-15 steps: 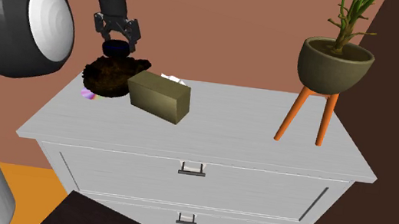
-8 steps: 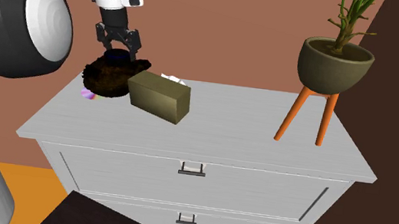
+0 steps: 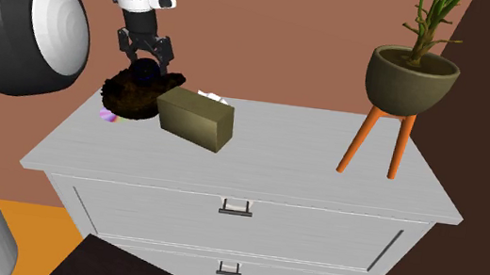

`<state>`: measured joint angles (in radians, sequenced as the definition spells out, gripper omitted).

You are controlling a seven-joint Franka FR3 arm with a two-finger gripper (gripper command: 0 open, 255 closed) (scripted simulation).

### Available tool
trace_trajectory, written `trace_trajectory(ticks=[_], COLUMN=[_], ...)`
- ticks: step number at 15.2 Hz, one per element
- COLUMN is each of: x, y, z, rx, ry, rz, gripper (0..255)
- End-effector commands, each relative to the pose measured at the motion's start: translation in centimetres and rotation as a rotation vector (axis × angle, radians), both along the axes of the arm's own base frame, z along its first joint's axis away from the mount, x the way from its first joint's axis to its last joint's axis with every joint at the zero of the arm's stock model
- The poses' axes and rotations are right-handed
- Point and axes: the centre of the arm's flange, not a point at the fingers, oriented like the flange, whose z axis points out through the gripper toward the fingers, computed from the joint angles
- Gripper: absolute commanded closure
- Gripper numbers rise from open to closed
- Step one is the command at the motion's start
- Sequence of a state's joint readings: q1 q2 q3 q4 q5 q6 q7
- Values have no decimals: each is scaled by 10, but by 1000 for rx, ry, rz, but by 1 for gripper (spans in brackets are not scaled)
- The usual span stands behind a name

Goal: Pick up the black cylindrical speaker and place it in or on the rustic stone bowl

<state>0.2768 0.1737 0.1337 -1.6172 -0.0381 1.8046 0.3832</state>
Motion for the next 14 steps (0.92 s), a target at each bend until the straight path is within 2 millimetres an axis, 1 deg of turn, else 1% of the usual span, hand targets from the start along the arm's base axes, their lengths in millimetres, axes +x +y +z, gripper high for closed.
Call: trace_trajectory(ticks=[1,3,6,7,14], x=[0,0,-1,-1,-1], y=[0,0,0,0,0], z=[0,0,40,50,50], rx=[0,0,0,0,0], ry=[0,0,0,0,0], rz=[0,0,0,0,0], gripper=[0,0,0,0,0])
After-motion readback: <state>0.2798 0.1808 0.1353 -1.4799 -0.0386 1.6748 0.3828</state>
